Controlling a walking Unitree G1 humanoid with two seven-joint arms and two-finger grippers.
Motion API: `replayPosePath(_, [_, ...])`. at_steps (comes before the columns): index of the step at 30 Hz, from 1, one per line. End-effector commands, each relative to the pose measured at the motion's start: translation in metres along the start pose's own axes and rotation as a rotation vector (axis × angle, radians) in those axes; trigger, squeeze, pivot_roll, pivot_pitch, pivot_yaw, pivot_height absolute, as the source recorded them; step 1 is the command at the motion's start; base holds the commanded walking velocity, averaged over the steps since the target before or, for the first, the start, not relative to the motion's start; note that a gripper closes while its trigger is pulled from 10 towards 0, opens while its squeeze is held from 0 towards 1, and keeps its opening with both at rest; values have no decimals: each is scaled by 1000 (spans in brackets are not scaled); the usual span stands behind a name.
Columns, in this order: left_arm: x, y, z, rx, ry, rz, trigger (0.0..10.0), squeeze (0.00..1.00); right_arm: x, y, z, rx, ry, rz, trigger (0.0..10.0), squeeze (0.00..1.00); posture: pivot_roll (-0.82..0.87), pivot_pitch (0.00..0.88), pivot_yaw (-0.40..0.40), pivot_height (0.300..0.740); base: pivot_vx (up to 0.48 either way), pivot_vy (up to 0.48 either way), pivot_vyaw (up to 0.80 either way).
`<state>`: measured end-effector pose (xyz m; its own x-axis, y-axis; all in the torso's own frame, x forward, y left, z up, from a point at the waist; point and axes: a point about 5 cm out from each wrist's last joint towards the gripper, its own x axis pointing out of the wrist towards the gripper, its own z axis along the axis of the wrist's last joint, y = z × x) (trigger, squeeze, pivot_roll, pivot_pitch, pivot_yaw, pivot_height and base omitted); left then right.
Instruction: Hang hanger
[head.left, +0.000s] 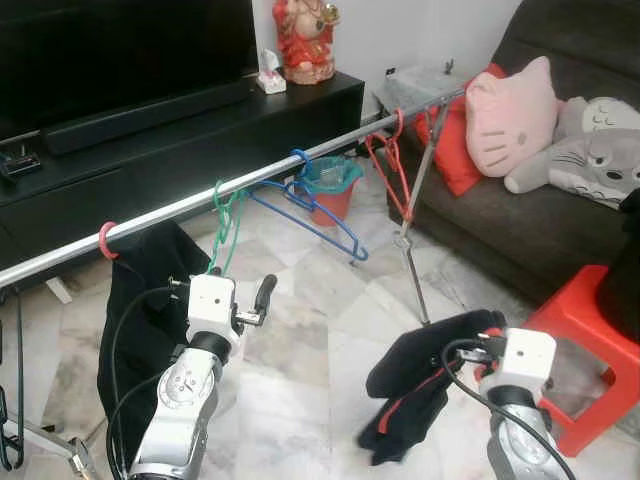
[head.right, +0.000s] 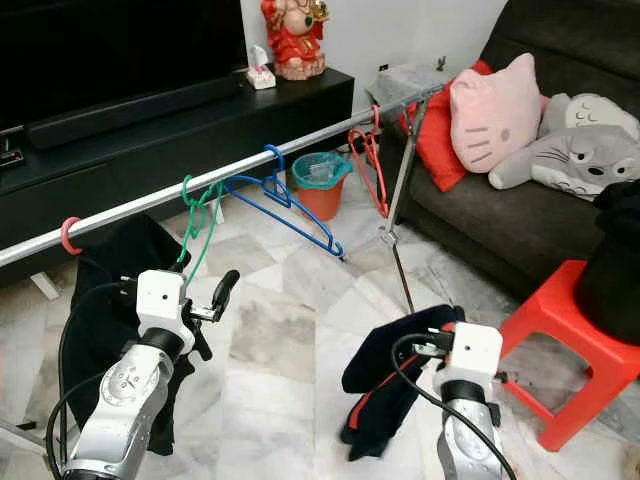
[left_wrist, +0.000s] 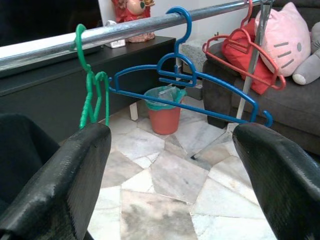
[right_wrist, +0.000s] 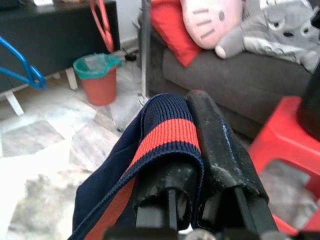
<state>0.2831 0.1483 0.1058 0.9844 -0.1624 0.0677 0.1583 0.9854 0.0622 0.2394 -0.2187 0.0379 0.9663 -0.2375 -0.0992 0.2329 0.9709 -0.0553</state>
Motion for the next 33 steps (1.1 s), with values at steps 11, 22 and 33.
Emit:
replayPosePath(11, [1, -1, 4, 11, -4, -8, 10000, 0, -8, -9, -14, -8, 31, -26, 10000, 0, -108, 0, 9, 740, 0, 0, 0])
replayPosePath(22, [3, -5, 5, 31, -2, -28, 10000, 0, -4, -5, -12, -11, 13, 2, 10000, 0, -109, 0, 14, 740, 0, 0, 0])
replayPosePath(33, [4, -10, 5, 28, -8, -34, 10000, 0, -1, 1, -11, -30, 3, 41, 10000, 0, -107, 0, 7, 740, 109, 0, 171])
